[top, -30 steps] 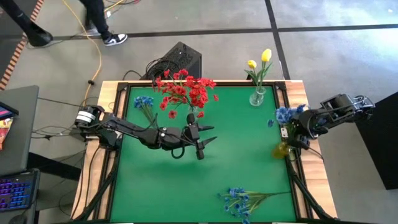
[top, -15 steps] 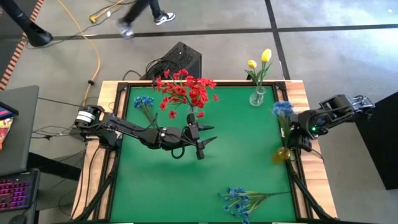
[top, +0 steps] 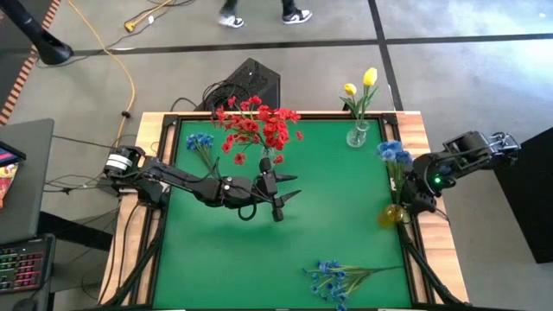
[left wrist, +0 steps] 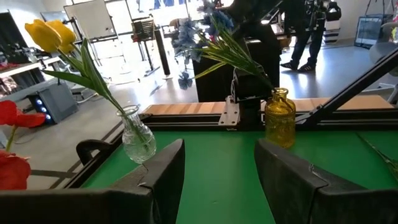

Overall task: Sort flowers into vase by color
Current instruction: Put the middle blue flowers into the yellow transparent vase

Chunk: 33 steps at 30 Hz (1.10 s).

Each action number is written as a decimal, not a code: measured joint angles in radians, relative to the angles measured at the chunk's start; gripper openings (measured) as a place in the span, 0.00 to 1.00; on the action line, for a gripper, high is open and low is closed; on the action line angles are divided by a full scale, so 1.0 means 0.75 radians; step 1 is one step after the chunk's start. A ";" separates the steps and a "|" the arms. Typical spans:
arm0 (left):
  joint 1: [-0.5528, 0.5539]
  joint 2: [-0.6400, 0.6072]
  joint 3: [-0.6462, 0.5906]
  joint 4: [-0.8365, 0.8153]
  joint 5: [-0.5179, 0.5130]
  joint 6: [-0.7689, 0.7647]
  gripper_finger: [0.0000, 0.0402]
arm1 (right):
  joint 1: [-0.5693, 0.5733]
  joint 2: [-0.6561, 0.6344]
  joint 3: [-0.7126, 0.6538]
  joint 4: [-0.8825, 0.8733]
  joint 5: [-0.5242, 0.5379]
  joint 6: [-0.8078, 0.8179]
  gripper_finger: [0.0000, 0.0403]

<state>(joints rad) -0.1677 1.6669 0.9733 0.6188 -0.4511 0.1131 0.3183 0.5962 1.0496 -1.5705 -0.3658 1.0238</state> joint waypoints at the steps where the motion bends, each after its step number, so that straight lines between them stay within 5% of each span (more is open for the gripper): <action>1: 0.000 0.000 0.000 0.000 0.000 0.000 0.46 | 0.000 0.000 0.000 0.000 -0.007 0.001 0.71; 10: 0.002 0.000 0.000 -0.001 0.000 0.037 0.46 | 0.000 -0.003 0.000 0.103 -0.040 0.002 0.71; 21: 0.008 0.000 0.000 -0.004 0.000 0.048 0.46 | 0.002 -0.001 0.000 0.708 -0.039 0.154 0.71; 27: 0.016 0.000 0.000 -0.002 0.001 0.054 0.46 | -0.009 0.058 0.065 1.067 0.112 -0.268 0.71; 33: 0.020 0.000 0.000 -0.001 0.000 0.043 0.46 | -0.059 0.170 0.222 1.077 0.530 -0.989 0.71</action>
<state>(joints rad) -0.1528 1.6669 0.9733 0.6182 -0.4511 0.1452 0.2744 0.7239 1.2160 -0.7627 0.0317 0.2824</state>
